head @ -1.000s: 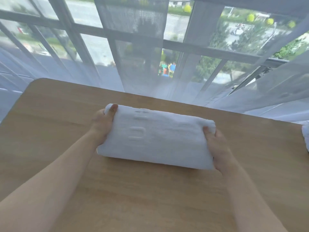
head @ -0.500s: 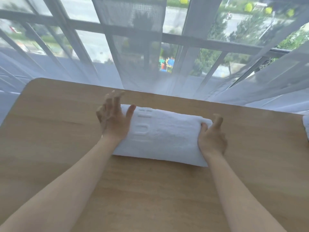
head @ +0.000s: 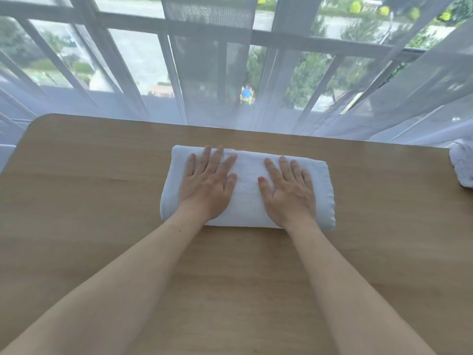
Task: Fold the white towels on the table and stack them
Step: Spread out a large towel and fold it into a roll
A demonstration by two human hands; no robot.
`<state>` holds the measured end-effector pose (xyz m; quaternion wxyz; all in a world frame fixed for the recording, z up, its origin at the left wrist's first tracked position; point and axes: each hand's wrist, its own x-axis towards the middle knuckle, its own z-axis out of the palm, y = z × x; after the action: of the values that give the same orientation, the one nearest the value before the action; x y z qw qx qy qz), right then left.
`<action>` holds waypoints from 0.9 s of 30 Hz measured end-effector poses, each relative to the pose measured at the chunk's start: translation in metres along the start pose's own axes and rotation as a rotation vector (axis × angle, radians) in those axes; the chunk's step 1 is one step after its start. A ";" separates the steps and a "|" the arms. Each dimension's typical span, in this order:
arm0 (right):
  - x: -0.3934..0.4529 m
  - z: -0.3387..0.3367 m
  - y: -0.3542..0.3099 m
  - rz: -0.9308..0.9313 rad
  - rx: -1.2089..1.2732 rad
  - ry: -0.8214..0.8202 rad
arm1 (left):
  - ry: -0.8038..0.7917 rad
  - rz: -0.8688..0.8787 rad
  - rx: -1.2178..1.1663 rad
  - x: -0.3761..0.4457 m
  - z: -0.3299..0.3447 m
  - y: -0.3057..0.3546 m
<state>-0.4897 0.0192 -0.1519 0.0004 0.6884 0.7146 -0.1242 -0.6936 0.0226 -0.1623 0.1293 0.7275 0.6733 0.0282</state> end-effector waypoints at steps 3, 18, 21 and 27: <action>-0.002 0.000 0.015 0.104 0.021 -0.028 | 0.001 -0.035 0.009 -0.001 -0.003 -0.019; 0.007 -0.007 0.064 0.625 0.591 -0.047 | 0.055 -0.688 -0.531 -0.012 -0.005 -0.047; 0.017 -0.006 0.065 0.733 0.654 -0.082 | 0.064 -0.727 -0.680 -0.015 -0.009 -0.054; 0.012 -0.002 0.043 0.781 0.638 -0.032 | 0.116 -0.766 -0.719 -0.020 -0.018 -0.066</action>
<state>-0.4479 0.0324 -0.1598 -0.1527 0.8683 0.3302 -0.3373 -0.7633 0.0096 -0.1577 0.3343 0.3362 0.8447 0.2484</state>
